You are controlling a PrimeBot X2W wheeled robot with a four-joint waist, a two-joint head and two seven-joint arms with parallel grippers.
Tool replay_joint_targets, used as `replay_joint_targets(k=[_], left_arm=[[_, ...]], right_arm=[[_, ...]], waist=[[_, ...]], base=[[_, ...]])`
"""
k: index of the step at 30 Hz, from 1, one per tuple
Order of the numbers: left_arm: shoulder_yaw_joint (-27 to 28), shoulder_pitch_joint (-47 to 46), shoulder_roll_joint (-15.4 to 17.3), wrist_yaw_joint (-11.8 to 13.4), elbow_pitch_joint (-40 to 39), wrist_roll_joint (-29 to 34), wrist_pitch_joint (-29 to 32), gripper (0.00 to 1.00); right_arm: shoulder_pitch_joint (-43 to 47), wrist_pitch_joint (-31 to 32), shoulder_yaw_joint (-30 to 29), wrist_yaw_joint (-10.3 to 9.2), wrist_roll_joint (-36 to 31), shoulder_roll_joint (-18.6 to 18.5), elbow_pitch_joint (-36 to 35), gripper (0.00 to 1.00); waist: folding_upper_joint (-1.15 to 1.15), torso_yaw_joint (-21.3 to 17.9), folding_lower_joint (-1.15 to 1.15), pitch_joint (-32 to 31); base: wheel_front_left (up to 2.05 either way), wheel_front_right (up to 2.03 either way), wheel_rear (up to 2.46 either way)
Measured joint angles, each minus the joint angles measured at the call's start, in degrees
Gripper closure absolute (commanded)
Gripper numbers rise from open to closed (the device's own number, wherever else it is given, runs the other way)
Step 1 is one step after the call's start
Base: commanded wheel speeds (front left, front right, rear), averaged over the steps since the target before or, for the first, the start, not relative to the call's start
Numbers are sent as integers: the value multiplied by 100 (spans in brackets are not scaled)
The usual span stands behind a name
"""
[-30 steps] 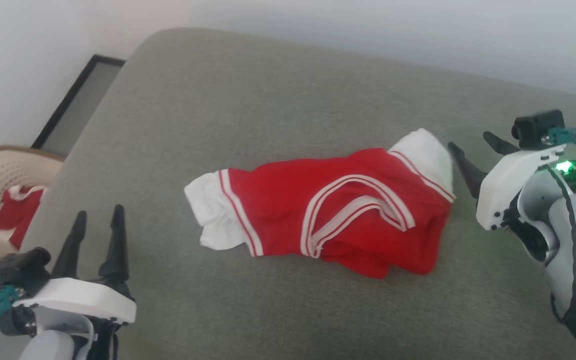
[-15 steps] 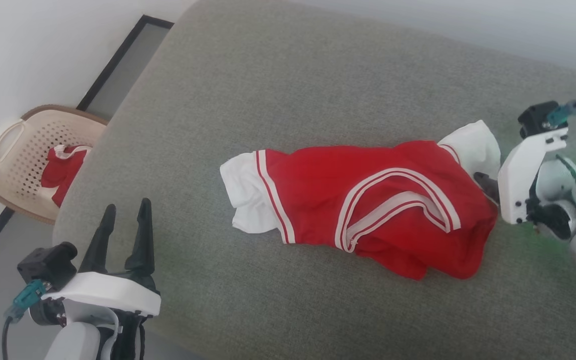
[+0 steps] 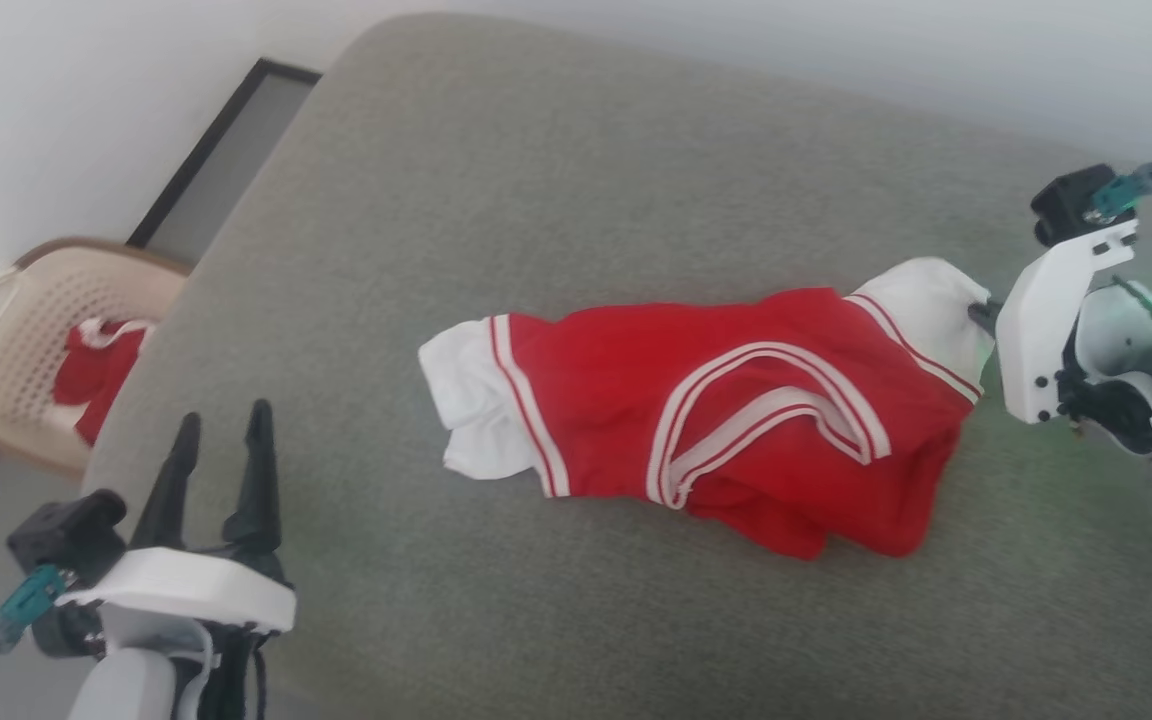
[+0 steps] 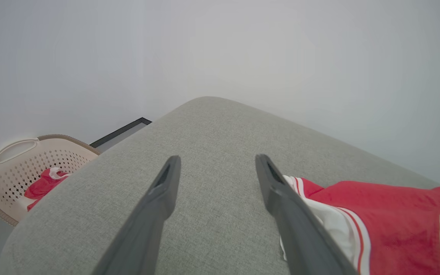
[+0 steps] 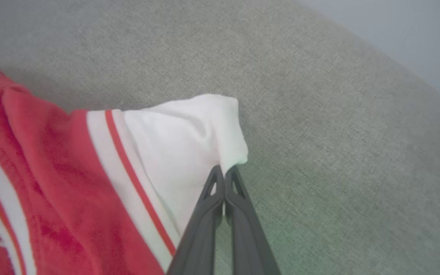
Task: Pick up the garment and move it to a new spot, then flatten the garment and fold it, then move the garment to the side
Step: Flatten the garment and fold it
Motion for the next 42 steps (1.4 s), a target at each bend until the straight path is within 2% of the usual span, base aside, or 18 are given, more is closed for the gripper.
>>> replay_joint_targets(k=[9,13,18,24,31,32,34,42], left_arm=[[198,198,175,-40,-34,96,0,0],[243,263,254,-41,-42,140,0,0],[281,303,331,-41,-48,142,-1,0],[275,352,368,-40,-9,132,0,0],[223,266,401,-41,107,115,0,0],[220,263,405,-42,121,112,0,0],[209,259,427,-56,151,81,0,0],[220,217,553,-57,175,77,0,0]], right_arm=[[285,-91,53,0,354,-550,-818,100],[561,-81,-89,0,460,-862,-1269,100],[1187,3,-466,0,635,-1069,-1685,100],[2061,-65,-1080,0,654,-1012,-1764,100],[2539,-222,-1505,0,471,-476,-1370,100],[2538,-234,-1539,0,442,-421,-1316,87],[2531,-261,-1570,0,331,-343,-1229,0],[2432,-355,-1803,0,203,-194,-1318,0]], waist=[[0,-480,0,-277],[0,-742,0,-409],[0,-1042,0,-539],[0,-1307,0,-592],[0,-1428,0,-549],[0,-1440,0,-546],[0,-1463,0,-543],[0,-1596,0,-552]], base=[[0,0,0],[0,0,0],[0,0,0],[0,0,0],[0,0,0],[0,0,0],[0,0,0],[0,0,0]])
